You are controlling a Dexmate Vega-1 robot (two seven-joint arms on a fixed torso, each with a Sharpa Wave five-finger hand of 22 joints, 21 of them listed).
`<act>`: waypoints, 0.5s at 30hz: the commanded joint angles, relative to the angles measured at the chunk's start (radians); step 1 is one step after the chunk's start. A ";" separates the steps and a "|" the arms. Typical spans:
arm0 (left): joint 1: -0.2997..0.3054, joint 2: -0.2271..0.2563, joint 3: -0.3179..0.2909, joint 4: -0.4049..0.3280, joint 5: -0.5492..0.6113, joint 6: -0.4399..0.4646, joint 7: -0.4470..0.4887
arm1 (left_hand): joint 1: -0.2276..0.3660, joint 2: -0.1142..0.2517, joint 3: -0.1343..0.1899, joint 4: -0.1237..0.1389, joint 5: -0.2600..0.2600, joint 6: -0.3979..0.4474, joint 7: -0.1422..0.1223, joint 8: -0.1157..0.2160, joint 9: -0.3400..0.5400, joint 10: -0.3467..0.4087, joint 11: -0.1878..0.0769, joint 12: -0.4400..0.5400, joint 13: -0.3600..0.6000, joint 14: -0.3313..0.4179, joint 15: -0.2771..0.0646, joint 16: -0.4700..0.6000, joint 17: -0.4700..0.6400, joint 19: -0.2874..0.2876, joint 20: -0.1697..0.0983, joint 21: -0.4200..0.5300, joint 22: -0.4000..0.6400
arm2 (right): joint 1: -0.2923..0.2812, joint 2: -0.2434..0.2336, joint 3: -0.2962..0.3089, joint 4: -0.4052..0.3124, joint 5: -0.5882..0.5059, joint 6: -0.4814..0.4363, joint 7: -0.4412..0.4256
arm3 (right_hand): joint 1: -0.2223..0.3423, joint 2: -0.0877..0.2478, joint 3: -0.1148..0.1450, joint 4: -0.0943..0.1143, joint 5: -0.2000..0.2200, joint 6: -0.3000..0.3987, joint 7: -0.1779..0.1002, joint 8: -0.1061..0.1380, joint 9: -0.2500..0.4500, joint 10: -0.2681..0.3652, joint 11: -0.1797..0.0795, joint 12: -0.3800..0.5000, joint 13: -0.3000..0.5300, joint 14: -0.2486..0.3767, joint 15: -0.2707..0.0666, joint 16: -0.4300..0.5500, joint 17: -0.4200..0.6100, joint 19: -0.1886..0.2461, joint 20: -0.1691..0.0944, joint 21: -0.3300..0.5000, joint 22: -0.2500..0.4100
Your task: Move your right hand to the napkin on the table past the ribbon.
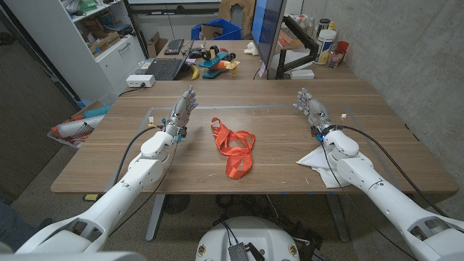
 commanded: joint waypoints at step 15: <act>0.037 -0.193 -0.232 -0.010 0.223 0.100 -0.148 | 0.012 0.007 0.008 -0.006 0.003 -0.001 0.007 0.004 0.003 -0.004 0.000 0.001 -0.007 -0.008 0.004 0.008 0.001 -0.024 0.003 -0.008 0.002 | 0.006 0.006 -0.003 0.009 -0.005 0.004 0.007 | 0.005 0.005 0.007 -0.003 0.008 0.014 -0.004 0.005 0.000 0.017 0.001 0.000 0.000 0.013 0.000 0.008 -0.004 0.010 0.001 -0.002 0.005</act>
